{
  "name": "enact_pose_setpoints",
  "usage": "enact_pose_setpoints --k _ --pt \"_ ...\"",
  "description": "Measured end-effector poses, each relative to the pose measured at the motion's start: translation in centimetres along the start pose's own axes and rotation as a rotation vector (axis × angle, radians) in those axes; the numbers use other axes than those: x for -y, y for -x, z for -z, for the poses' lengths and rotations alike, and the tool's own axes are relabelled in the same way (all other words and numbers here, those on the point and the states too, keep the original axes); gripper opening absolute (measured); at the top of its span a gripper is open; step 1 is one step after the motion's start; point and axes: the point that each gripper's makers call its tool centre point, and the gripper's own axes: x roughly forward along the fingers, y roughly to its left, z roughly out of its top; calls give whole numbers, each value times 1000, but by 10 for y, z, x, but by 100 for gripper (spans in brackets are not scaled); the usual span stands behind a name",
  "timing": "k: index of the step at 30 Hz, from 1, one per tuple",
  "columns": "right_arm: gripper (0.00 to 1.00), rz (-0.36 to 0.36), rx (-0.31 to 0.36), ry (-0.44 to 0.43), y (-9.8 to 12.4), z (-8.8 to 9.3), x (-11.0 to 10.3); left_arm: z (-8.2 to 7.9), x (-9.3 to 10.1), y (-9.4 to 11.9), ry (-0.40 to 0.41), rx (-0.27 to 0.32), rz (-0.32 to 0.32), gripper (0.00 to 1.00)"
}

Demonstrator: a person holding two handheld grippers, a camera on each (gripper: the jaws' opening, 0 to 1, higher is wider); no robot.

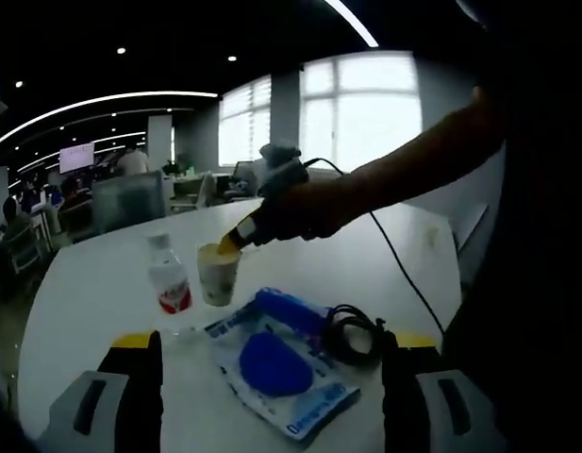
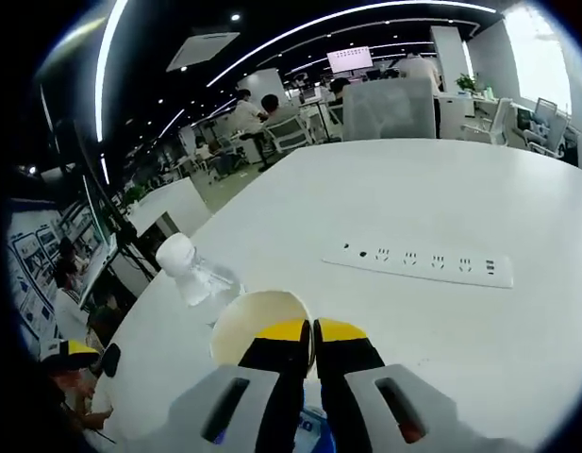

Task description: Arrange the tabletop items into an orderly group along one side of the table until the central work area is clear of visible clutter.

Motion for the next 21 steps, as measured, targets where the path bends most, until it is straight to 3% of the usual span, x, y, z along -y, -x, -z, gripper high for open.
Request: enact_pose_setpoints --k 9,21 --pt "0 2 -26 23 -15 5 1 15 -12 0 5 -19 6 94" --pt "0 9 -48 60 -27 12 2 12 -11 -4 6 -29 0 93"
